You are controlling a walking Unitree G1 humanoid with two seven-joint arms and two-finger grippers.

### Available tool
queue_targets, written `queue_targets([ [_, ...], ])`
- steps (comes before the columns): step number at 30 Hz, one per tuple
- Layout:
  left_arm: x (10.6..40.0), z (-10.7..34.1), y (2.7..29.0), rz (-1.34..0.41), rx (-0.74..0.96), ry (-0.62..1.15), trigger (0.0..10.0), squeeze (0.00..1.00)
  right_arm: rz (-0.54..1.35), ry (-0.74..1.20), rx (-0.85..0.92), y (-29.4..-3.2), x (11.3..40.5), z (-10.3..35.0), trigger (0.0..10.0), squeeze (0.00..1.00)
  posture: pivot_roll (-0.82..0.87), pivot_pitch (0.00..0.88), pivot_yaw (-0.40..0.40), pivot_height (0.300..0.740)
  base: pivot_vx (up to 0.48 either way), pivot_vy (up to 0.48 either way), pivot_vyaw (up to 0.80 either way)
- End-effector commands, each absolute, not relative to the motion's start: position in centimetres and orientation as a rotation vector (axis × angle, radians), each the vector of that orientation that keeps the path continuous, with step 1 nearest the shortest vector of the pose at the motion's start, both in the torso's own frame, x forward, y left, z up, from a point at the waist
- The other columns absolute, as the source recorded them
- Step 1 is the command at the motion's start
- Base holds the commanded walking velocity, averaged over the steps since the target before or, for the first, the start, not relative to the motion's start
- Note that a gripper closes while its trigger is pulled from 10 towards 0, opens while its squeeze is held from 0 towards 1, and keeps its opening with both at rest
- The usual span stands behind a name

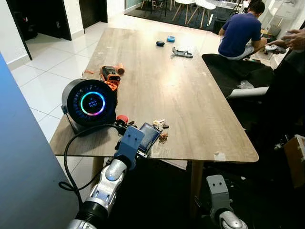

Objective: Hang keys on a hook

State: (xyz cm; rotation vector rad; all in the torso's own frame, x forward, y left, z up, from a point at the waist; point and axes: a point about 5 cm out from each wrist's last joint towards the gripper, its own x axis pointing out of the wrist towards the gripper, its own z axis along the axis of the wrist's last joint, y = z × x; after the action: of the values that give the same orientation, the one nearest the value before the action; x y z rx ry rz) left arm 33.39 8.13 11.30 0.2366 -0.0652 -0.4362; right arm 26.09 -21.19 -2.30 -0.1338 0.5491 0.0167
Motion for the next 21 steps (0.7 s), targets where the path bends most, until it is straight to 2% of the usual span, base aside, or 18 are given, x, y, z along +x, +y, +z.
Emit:
queue_targets([
  [1,32.9,9.7,7.2,-0.484,0.239,0.005,10.0,0.00,-0.002,0.587,-0.134,-21.6,25.5,-2.8,10.0,0.00,0.06,0.139,-0.073,0.740,0.000,0.000,0.00],
  [11,31.7,8.1,6.1,-0.685,0.275,0.117,10.0,0.00,-0.001,0.593,-0.135,-21.6,25.4,-2.9,10.0,0.00,0.07,0.128,-0.073,0.740,0.000,0.000,0.00],
  [21,31.5,7.4,6.2,-0.720,0.316,0.153,10.0,0.00,-0.002,0.595,-0.132,-21.5,25.4,-2.9,10.0,0.00,0.07,0.132,-0.073,0.740,0.000,0.000,0.00],
])
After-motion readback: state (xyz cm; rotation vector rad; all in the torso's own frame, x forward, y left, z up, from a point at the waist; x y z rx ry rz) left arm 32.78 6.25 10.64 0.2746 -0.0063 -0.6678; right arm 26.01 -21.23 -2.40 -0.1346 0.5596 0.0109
